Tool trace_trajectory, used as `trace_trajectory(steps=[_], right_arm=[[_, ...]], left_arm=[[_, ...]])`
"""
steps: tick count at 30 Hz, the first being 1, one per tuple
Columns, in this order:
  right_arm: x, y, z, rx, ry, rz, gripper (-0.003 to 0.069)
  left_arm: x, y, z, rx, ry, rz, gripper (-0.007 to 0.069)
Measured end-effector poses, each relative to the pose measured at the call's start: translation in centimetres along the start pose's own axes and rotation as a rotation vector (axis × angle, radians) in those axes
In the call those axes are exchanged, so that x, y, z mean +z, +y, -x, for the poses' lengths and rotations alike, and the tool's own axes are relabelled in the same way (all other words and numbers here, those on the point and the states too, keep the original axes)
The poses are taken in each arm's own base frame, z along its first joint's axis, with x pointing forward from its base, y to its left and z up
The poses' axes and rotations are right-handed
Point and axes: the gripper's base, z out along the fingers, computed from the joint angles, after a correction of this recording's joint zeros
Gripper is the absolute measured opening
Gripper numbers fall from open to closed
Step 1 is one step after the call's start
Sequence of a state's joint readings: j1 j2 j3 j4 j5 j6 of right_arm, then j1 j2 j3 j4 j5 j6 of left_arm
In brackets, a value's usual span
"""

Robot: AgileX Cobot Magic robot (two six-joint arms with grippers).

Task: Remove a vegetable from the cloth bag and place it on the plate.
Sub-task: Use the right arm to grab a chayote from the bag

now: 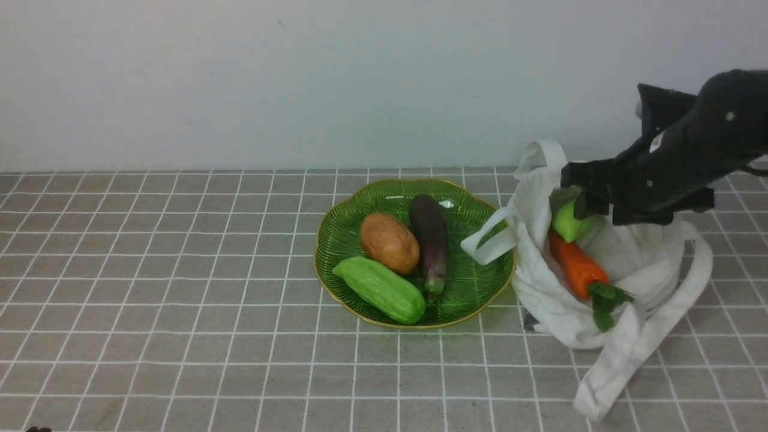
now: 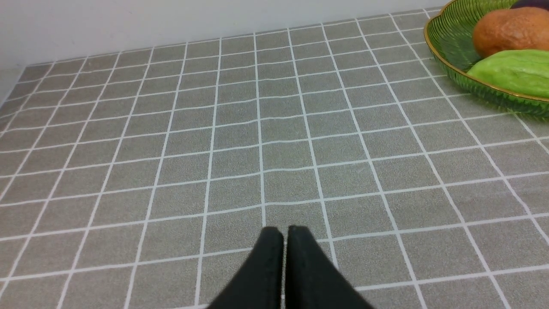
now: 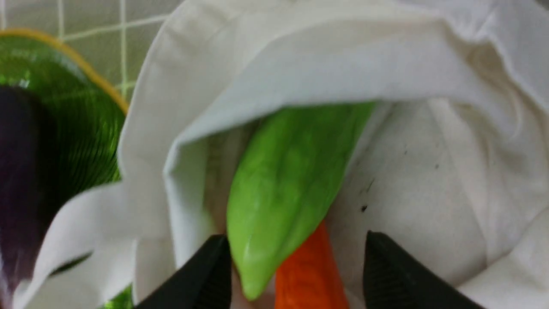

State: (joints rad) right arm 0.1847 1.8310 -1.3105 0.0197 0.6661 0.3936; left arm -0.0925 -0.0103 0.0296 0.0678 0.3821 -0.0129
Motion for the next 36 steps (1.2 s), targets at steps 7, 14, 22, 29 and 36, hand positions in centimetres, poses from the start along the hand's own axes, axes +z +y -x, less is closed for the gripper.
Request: trace_trajectory(steps=[7, 14, 22, 29, 36], right_arm=[[2.5, -0.3, 0.0, 0.186, -0.032, -0.024, 0.0531], [4.3, -0.3, 0.1, 0.198, -0.070, 0.002, 0.0553], [6.7, -0.5, -0.5, 0.186, -0.063, 0.000, 0.0533], [6.5, -0.6, -0.6, 0.161, -0.039, -0.019, 0.0391], [0.4, -0.6, -0.1, 0.000, 0.026, -0.075, 0.0394]], left_arm=[[0.0, 0.0, 0.0, 0.000, 0.000, 0.000, -0.0005], [0.0, 0.0, 0.0, 0.000, 0.000, 0.000, -0.0005], [0.0, 0.0, 0.0, 0.000, 0.000, 0.000, -0.0005], [0.0, 0.0, 0.0, 0.000, 0.000, 0.000, -0.0005], [0.0, 0.0, 0.0, 0.000, 0.000, 0.000, -0.0005]])
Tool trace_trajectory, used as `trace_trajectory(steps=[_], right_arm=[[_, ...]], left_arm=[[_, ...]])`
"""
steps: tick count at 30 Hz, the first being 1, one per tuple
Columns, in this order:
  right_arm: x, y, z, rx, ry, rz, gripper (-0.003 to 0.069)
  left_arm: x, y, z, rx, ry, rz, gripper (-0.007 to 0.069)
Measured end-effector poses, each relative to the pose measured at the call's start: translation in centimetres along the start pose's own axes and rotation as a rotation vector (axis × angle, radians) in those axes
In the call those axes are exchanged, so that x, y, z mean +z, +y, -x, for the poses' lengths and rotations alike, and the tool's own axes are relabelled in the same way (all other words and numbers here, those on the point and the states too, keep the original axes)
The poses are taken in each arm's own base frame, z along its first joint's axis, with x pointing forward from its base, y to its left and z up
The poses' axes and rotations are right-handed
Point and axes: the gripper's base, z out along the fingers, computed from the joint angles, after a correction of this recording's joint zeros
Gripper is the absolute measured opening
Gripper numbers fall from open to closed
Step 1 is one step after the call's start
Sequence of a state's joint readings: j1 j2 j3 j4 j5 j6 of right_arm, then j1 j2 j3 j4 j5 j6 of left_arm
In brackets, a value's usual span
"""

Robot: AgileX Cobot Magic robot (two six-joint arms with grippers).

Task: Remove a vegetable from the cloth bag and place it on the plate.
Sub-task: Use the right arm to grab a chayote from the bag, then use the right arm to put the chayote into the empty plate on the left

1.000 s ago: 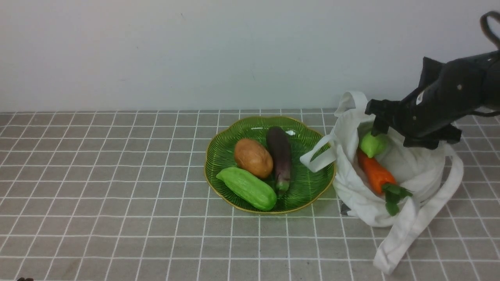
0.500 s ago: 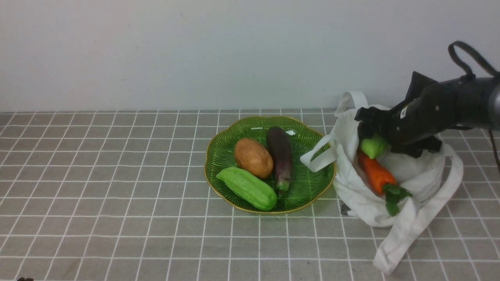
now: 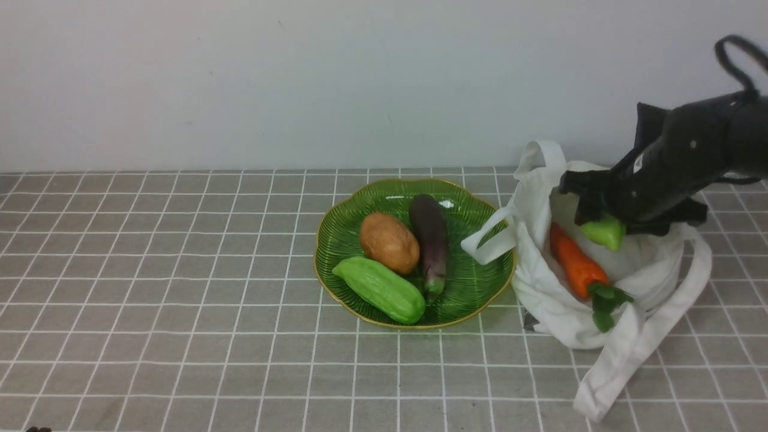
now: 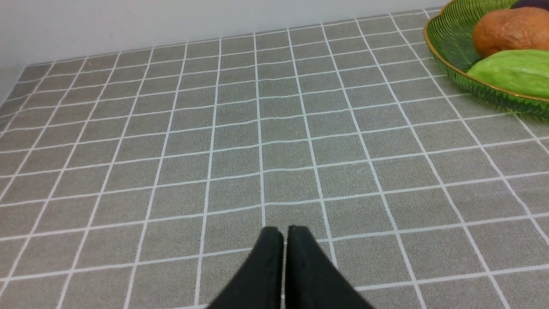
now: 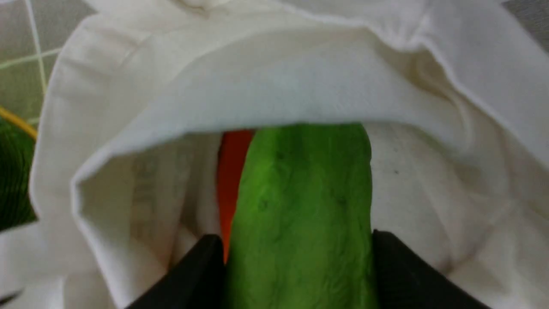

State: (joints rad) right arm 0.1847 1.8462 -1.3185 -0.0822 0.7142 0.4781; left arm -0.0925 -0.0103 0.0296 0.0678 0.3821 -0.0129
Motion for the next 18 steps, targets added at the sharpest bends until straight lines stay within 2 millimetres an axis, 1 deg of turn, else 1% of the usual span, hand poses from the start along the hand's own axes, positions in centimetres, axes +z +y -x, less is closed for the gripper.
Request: trace_trajectory(steps=[1, 6, 9, 11, 14, 15, 16, 18], right_arm=[[-1.6, -0.2, 0.0, -0.038, 0.009, -0.010, 0.0394], [-8.0, -0.7, -0.5, -0.145, 0.032, -0.013, 0.0394], [-10.6, -0.4, -0.6, -0.150, 0.002, 0.061, 0.0394], [-11.2, 0.2, -0.7, -0.153, -0.012, 0.119, 0.0394], [-11.3, 1.7, -1.0, -0.189, -0.027, 0.197, 0.0394], [-10.7, 3.5, -1.5, -0.234, -0.031, 0.250, 0.0394], [-10.3, 4.6, -1.9, -0.262, -0.027, 0.274, 0.0394], [-8.9, 6.7, -2.7, -0.311, -0.019, 0.312, 0.0394]], left_arm=[[0.0, 0.0, 0.0, 0.000, 0.000, 0.000, -0.0005], [0.0, 0.0, 0.0, 0.000, 0.000, 0.000, -0.0005], [0.0, 0.0, 0.0, 0.000, 0.000, 0.000, -0.0005], [0.0, 0.0, 0.0, 0.000, 0.000, 0.000, -0.0005], [0.0, 0.0, 0.0, 0.000, 0.000, 0.000, -0.0005], [0.0, 0.0, 0.0, 0.000, 0.000, 0.000, -0.0005], [0.0, 0.0, 0.0, 0.000, 0.000, 0.000, -0.0005], [0.0, 0.0, 0.0, 0.000, 0.000, 0.000, -0.0005]])
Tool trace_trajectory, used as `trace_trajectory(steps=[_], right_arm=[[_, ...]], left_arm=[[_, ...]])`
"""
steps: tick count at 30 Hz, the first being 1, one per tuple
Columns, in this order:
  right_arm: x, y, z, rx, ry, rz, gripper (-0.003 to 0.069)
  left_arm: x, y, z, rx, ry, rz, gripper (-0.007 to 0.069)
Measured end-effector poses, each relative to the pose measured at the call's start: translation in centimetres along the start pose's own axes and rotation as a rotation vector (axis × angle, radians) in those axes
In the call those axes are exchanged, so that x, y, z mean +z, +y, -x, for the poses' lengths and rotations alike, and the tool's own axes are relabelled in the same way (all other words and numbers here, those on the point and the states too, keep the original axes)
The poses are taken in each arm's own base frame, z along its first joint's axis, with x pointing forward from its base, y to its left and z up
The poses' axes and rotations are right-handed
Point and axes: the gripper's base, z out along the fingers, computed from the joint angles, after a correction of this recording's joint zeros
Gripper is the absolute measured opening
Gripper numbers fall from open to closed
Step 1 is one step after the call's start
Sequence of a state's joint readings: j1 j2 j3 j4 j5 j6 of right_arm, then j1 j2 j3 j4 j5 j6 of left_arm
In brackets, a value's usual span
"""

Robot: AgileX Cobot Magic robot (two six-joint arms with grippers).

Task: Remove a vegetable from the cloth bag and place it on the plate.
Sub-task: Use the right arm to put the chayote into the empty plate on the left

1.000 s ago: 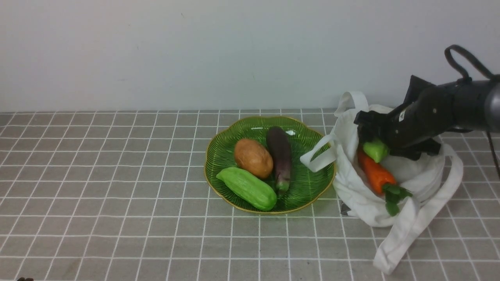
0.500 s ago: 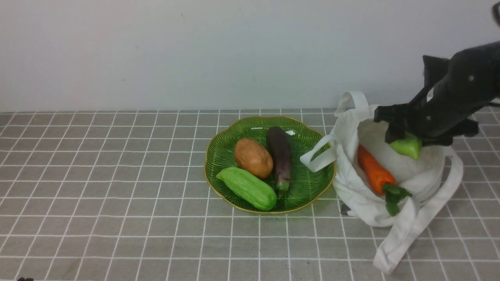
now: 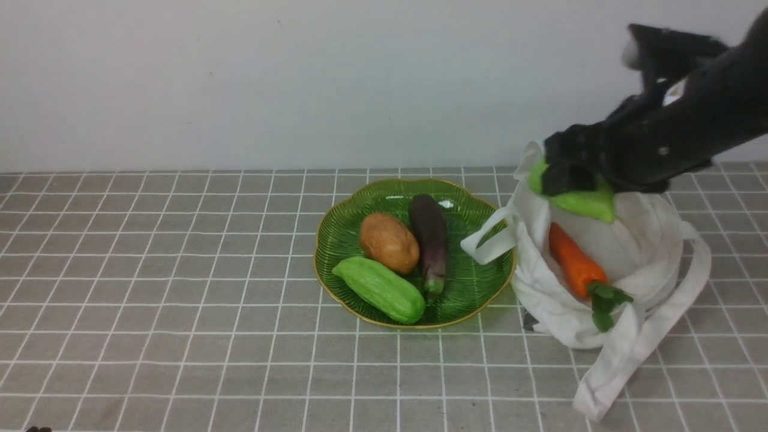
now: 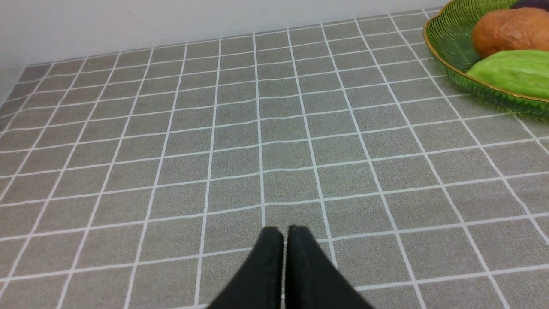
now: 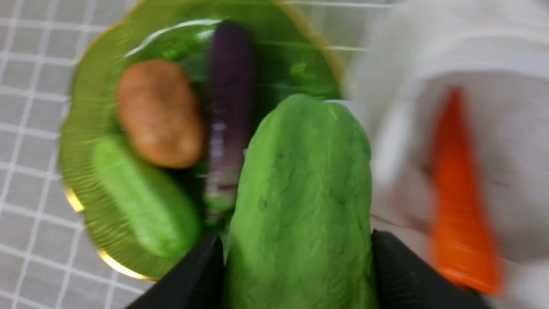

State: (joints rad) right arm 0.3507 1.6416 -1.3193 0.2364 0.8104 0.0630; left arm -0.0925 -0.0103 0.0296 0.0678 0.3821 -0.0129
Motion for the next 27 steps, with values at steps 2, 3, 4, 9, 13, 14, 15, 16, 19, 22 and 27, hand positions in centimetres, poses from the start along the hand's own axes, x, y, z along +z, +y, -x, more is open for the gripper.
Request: trace_trajectory(steps=[2, 3, 4, 9, 13, 14, 15, 16, 19, 22, 27], right_arm=[[2.4, 1.7, -0.3, -0.048, -0.006, 0.027, 0.0394], [2.4, 1.7, -0.3, -0.048, -0.006, 0.027, 0.0394], [4.8, 2.9, -0.8, -0.072, -0.007, 0.042, 0.0394], [9.1, 3.4, -1.2, -0.075, -0.052, 0.044, 0.0394], [12.3, 2.5, -1.6, -0.048, -0.067, 0.023, 0.0394], [12.7, 2.2, -1.6, -0.042, -0.071, 0.019, 0.0394], [13.1, 1.9, -1.6, -0.032, -0.076, 0.013, 0.0394], [13.4, 1.5, -1.6, -0.021, -0.076, 0.007, 0.0394], [14.0, 0.5, -1.7, 0.003, -0.066, -0.010, 0.0394], [14.3, -0.3, -1.6, 0.022, -0.068, -0.022, 0.0394], [14.3, -0.3, -1.5, 0.033, -0.075, -0.018, 0.0495]], left_arm=[[0.0, 0.0, 0.0, 0.000, 0.000, 0.000, -0.0005], [0.0, 0.0, 0.0, 0.000, 0.000, 0.000, -0.0005], [0.0, 0.0, 0.0, 0.000, 0.000, 0.000, -0.0005], [0.0, 0.0, 0.0, 0.000, 0.000, 0.000, -0.0005], [0.0, 0.0, 0.0, 0.000, 0.000, 0.000, -0.0005], [0.0, 0.0, 0.0, 0.000, 0.000, 0.000, -0.0005], [0.0, 0.0, 0.0, 0.000, 0.000, 0.000, -0.0005], [0.0, 0.0, 0.0, 0.000, 0.000, 0.000, -0.0005], [0.0, 0.0, 0.0, 0.000, 0.000, 0.000, -0.0005], [0.0, 0.0, 0.0, 0.000, 0.000, 0.000, -0.0005], [0.0, 0.0, 0.0, 0.000, 0.000, 0.000, -0.0005]])
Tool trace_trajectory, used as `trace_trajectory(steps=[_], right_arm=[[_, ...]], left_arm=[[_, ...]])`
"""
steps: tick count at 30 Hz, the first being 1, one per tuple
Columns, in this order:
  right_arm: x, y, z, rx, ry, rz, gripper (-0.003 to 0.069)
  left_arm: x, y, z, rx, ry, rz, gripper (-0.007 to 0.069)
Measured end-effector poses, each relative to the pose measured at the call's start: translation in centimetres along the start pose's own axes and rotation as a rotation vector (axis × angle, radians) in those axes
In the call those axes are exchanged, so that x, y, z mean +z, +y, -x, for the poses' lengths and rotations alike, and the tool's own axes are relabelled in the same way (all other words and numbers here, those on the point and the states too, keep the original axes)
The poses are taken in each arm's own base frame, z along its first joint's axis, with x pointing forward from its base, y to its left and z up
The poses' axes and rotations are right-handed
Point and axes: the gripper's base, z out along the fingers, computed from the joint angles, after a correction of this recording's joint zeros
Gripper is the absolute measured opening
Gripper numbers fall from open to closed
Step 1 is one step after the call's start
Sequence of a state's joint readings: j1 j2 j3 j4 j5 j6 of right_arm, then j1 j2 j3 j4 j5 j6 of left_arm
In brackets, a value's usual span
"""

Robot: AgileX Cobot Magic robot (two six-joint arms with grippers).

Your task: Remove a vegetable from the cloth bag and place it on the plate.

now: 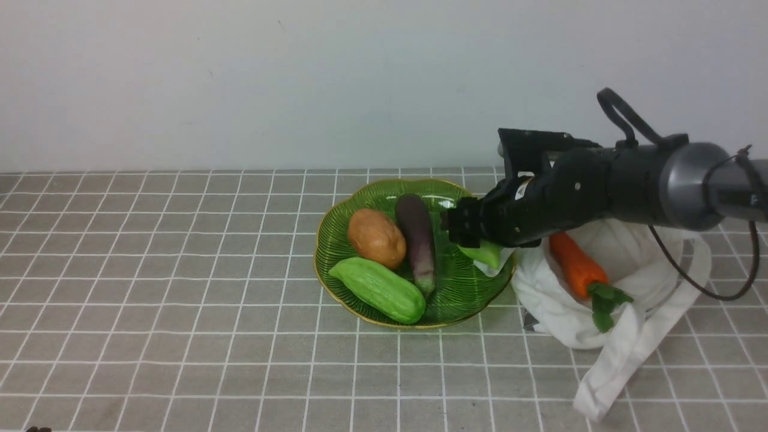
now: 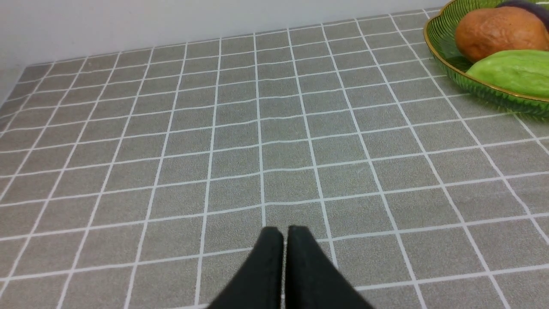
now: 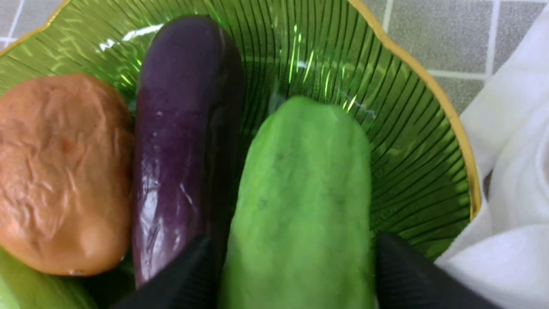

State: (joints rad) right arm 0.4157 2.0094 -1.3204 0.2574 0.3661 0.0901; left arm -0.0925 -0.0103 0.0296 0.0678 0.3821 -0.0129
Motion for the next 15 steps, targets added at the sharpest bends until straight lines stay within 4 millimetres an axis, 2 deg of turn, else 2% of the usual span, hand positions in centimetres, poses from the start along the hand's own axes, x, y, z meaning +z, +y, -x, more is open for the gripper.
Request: trace_trajectory(steps=[3, 7, 10, 11, 12, 15], right_arm=[[-0.2, 0.1, -0.1, 0.001, 0.021, 0.000, 0.0598], [-1.4, 0.5, 0.6, -0.042, 0.079, 0.001, 0.0674], [-4.1, 1.4, 2.5, -0.094, 0.112, 0.008, 0.0685], [-4.3, 1.5, 2.6, -0.097, 0.114, 0.008, 0.0685], [-6.2, 2.1, 3.9, -0.133, 0.114, 0.012, 0.0683], [-10.6, 3.1, 6.1, -0.221, 0.156, 0.010, 0.0656]], left_arm=[[0.0, 0.0, 0.0, 0.000, 0.000, 0.000, -0.0005], [0.0, 0.0, 0.0, 0.000, 0.000, 0.000, -0.0005], [0.0, 0.0, 0.0, 0.000, 0.000, 0.000, -0.0005], [0.0, 0.0, 0.0, 0.000, 0.000, 0.000, -0.0005], [0.0, 0.0, 0.0, 0.000, 0.000, 0.000, -0.0005], [0.0, 0.0, 0.0, 0.000, 0.000, 0.000, -0.0005]])
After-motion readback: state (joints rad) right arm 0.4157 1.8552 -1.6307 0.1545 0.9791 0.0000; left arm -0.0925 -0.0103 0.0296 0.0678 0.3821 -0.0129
